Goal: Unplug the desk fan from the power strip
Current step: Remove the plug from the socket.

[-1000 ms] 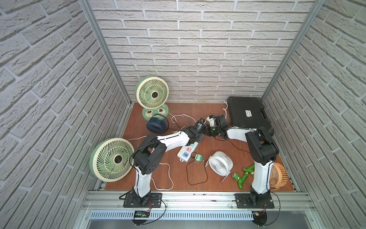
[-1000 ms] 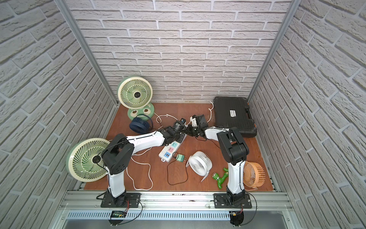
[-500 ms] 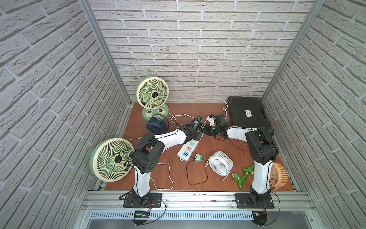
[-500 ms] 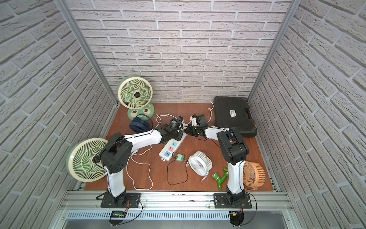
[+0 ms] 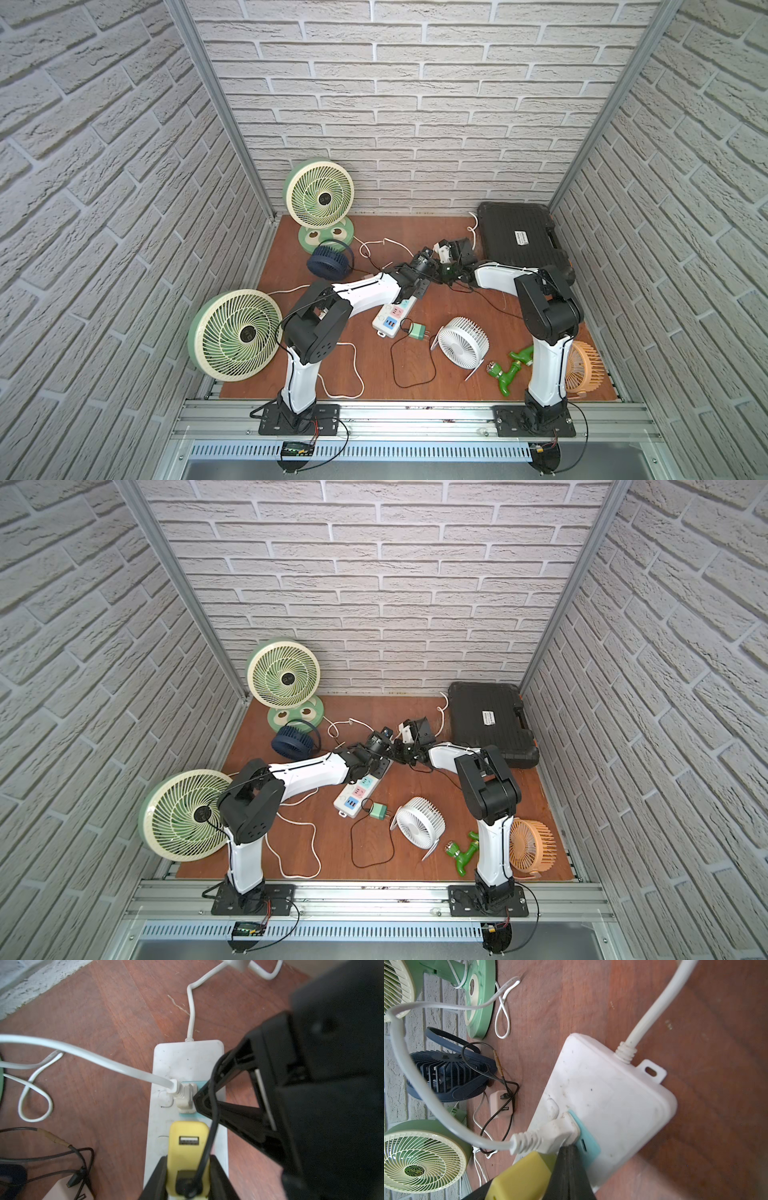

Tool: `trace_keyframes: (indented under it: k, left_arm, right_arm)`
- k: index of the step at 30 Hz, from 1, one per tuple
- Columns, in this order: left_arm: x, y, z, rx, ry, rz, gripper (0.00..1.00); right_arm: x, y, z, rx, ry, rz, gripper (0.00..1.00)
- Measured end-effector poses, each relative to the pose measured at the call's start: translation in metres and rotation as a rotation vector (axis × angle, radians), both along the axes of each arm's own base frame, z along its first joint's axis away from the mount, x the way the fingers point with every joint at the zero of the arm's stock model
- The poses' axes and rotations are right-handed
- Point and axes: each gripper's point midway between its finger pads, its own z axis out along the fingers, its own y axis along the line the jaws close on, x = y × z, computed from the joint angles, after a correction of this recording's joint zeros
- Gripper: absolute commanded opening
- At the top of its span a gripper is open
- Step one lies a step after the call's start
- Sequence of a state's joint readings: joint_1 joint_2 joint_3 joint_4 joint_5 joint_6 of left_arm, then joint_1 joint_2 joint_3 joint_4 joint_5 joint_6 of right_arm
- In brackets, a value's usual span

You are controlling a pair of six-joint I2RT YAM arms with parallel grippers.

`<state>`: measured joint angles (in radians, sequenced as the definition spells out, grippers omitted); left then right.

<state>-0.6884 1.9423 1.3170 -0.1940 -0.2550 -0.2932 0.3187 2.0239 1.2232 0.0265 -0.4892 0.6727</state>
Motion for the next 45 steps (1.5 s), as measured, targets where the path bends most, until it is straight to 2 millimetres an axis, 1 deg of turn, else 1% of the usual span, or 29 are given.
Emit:
trace_keyframes:
  k: [2, 5, 8, 12, 15, 17, 21, 24, 27, 31, 33, 36, 41, 43, 45]
  left_arm:
    - [0.002, 0.004, 0.001, -0.051, 0.017, 0.015, 0.00]
    - [0.002, 0.004, 0.001, -0.067, 0.023, 0.012, 0.00]
    - [-0.001, 0.001, 0.002, -0.017, 0.000, -0.001, 0.00]
    - [-0.005, -0.006, 0.002, 0.105, -0.048, -0.015, 0.00]
    - [-0.005, -0.005, 0.002, 0.122, -0.051, -0.012, 0.00]
    - [-0.003, -0.002, 0.000, 0.092, -0.033, -0.001, 0.00]
    - [0.003, 0.007, 0.001, -0.048, 0.019, 0.033, 0.00]
    - [0.003, 0.006, 0.001, -0.074, 0.034, 0.028, 0.00]
    - [0.000, 0.001, 0.002, -0.022, 0.006, 0.016, 0.00]
    - [-0.004, -0.005, 0.002, 0.109, -0.042, -0.002, 0.00]
    - [-0.005, -0.005, 0.002, 0.132, -0.048, -0.002, 0.00]
    - [-0.003, -0.002, 0.000, 0.104, -0.027, 0.005, 0.00]
    - [0.001, 0.006, 0.002, -0.047, 0.025, 0.030, 0.00]
    - [0.001, 0.006, 0.002, -0.044, 0.024, 0.028, 0.00]
    - [-0.002, 0.004, 0.003, 0.003, 0.006, 0.016, 0.00]
  right_arm:
    - [0.000, 0.000, 0.000, 0.000, 0.001, 0.000, 0.04]
    - [0.001, 0.001, 0.000, 0.000, -0.001, 0.001, 0.04]
    - [0.002, 0.002, 0.000, 0.004, 0.000, 0.005, 0.04]
    - [0.001, 0.003, 0.000, 0.006, 0.003, 0.008, 0.04]
    - [0.001, 0.003, 0.000, 0.008, 0.004, 0.009, 0.04]
    - [0.001, 0.003, 0.000, 0.007, 0.003, 0.009, 0.04]
    - [0.002, 0.004, -0.001, 0.008, 0.001, 0.010, 0.04]
    - [0.003, 0.004, 0.000, 0.009, -0.004, 0.009, 0.04]
    - [0.003, 0.004, 0.000, 0.009, -0.004, 0.009, 0.04]
    - [0.002, 0.005, 0.000, 0.011, -0.001, 0.012, 0.04]
    - [0.002, 0.005, 0.000, 0.012, 0.000, 0.013, 0.04]
    - [0.002, 0.005, 0.000, 0.012, -0.001, 0.012, 0.04]
    - [0.003, 0.005, 0.000, 0.011, -0.003, 0.012, 0.04]
    - [0.003, 0.005, 0.000, 0.012, -0.005, 0.013, 0.04]
    - [0.003, 0.006, 0.000, 0.013, -0.005, 0.015, 0.04]
